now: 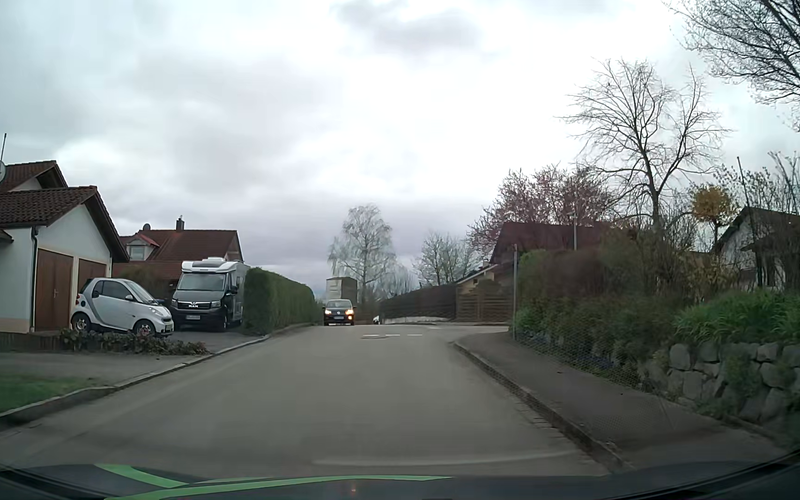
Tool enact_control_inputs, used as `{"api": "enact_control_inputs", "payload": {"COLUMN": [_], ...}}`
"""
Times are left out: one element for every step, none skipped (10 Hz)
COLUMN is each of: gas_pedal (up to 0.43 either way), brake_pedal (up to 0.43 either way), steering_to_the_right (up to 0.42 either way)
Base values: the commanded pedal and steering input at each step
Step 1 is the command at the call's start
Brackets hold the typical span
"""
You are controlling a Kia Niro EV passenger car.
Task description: Follow the waypoints while adhering to traffic rules and regulations
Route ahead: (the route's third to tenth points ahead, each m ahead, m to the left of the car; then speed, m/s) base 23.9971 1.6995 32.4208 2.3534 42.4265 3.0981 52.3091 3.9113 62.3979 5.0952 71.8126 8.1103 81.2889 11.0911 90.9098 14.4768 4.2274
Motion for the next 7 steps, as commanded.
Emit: {"api": "enact_control_inputs", "payload": {"gas_pedal": [0.087,0.087,0.087,0.087,0.087,0.087,0.087], "brake_pedal": [0.000,0.000,0.000,0.000,0.000,0.000,0.000], "steering_to_the_right": [-0.012,-0.011,-0.009,-0.005,-0.003,-0.001,0.000]}}
